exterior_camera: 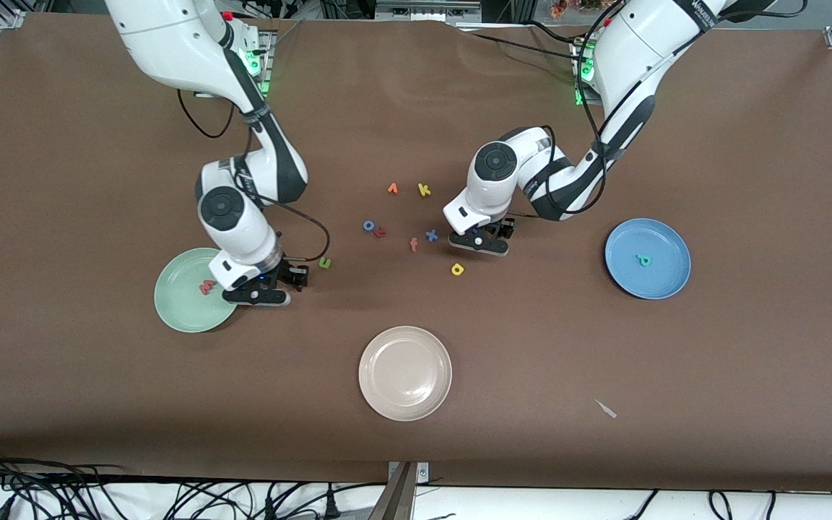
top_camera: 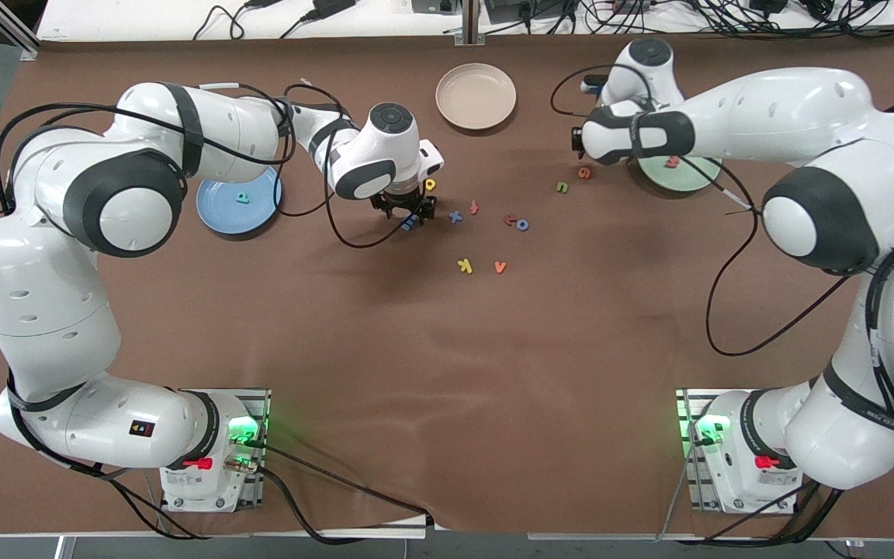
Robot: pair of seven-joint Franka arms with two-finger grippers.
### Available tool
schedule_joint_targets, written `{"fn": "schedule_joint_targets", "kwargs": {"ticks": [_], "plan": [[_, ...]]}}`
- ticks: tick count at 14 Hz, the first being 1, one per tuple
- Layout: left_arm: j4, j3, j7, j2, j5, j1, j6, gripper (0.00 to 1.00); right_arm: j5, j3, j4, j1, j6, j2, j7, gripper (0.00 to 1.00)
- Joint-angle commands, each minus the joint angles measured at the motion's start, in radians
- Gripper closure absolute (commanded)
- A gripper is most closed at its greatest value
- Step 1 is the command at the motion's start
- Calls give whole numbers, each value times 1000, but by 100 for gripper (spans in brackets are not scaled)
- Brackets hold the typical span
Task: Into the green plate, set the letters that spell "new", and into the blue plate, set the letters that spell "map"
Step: 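Grasp the blue e and orange e with the left and right grippers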
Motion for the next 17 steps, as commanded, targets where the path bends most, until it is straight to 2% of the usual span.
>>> {"fn": "schedule_joint_targets", "kwargs": {"ticks": [1,6,8,10,13,15,17], "plan": [[14,5,-27,8,39,-9,-10,56,1,-10,40,11,3,22,50,36],[8,3,-27,8,38,-3,-18,84,5,-8,20,11,1,22,85,36],[20,0,-6,-9,33,28,-82,92,5,-8,2,17,0,19,99,37],[49,-39,118,-26,-2,119,-200,92,7,-7,-24,18,-8,2,102,38],[133,-133,415,-36,-76,313,-436,91,7,1,-27,32,-8,3,142,38],[186,-145,596,-36,-77,402,-561,91,8,1,-27,35,-8,5,144,41],[195,-141,765,-36,-73,481,-593,89,7,1,-29,35,-8,5,142,49]]}}
